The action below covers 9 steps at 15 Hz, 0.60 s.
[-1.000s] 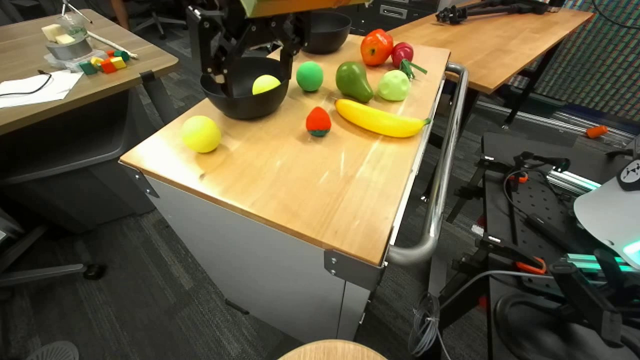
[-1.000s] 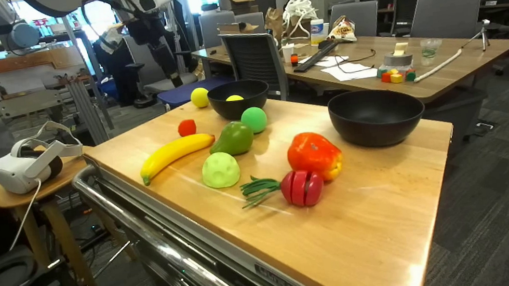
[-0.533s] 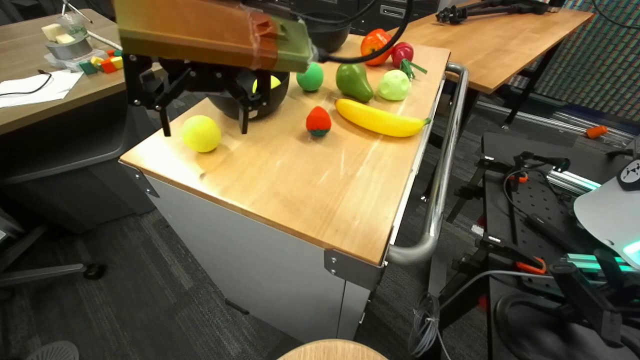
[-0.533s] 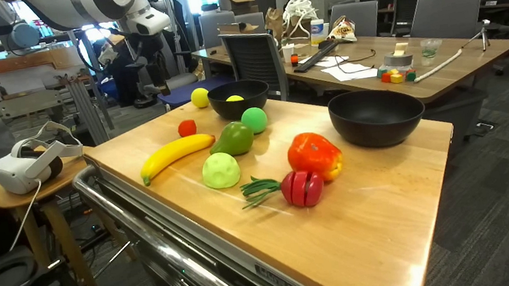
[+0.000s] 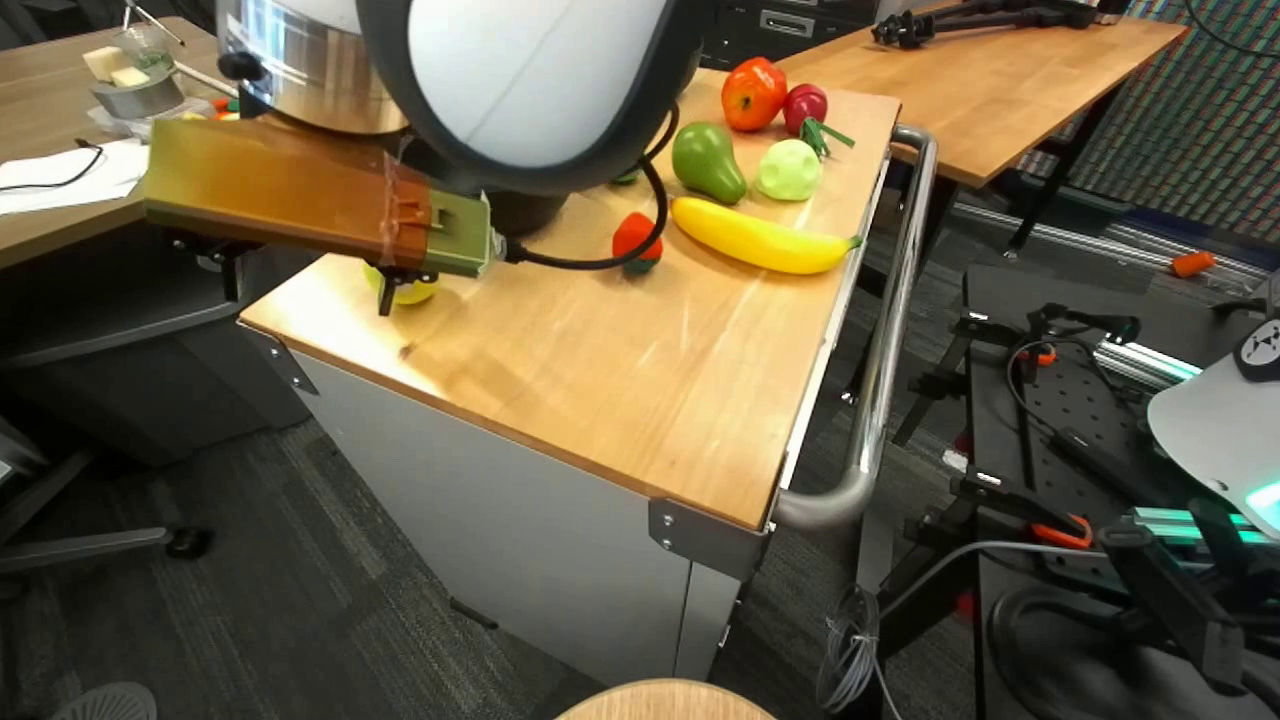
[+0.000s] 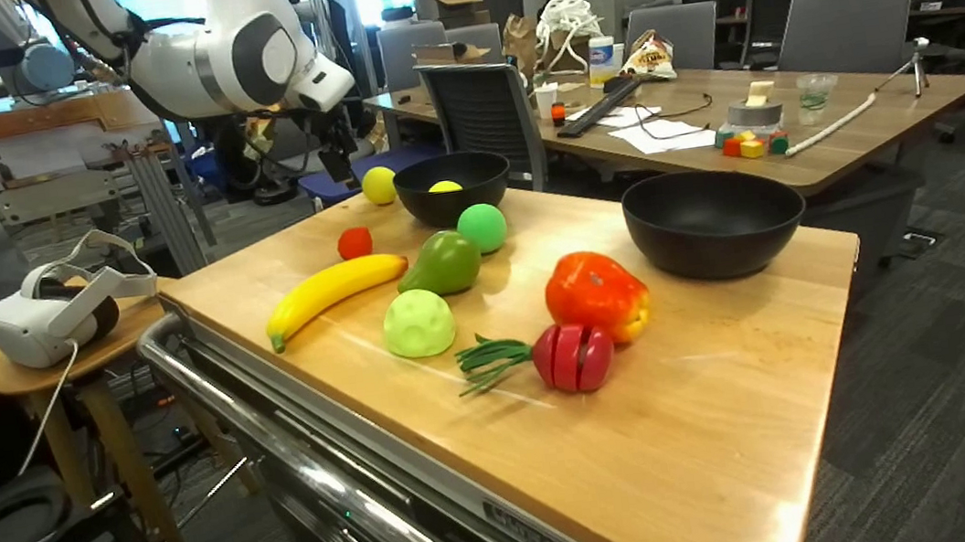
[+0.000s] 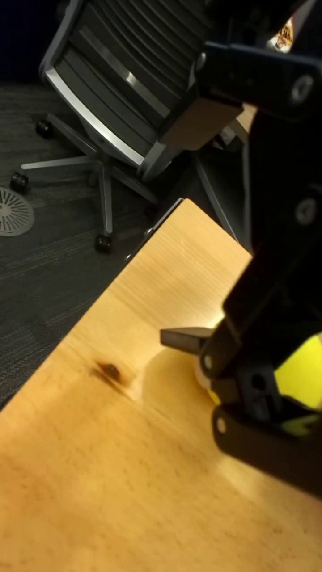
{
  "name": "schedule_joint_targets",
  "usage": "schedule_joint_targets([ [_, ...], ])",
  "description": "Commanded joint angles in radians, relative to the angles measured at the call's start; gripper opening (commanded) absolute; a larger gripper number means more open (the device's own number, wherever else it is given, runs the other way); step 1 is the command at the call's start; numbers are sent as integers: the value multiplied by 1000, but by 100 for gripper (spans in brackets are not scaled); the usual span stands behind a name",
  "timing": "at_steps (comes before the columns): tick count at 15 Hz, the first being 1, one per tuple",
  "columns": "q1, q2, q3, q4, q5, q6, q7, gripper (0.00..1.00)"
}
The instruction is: Put the fruits in both bowls
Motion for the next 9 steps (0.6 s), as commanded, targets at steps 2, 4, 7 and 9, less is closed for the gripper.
schedule_joint_targets([
  [2, 95, 50, -77, 139, -59, -202, 11, 100],
  [4, 99, 50, -67, 178, -83, -295, -1, 100],
  [7, 90, 61, -60, 245, -128, -416, -9, 100],
  [9, 79, 73, -63, 279, -153, -479, -3, 100],
])
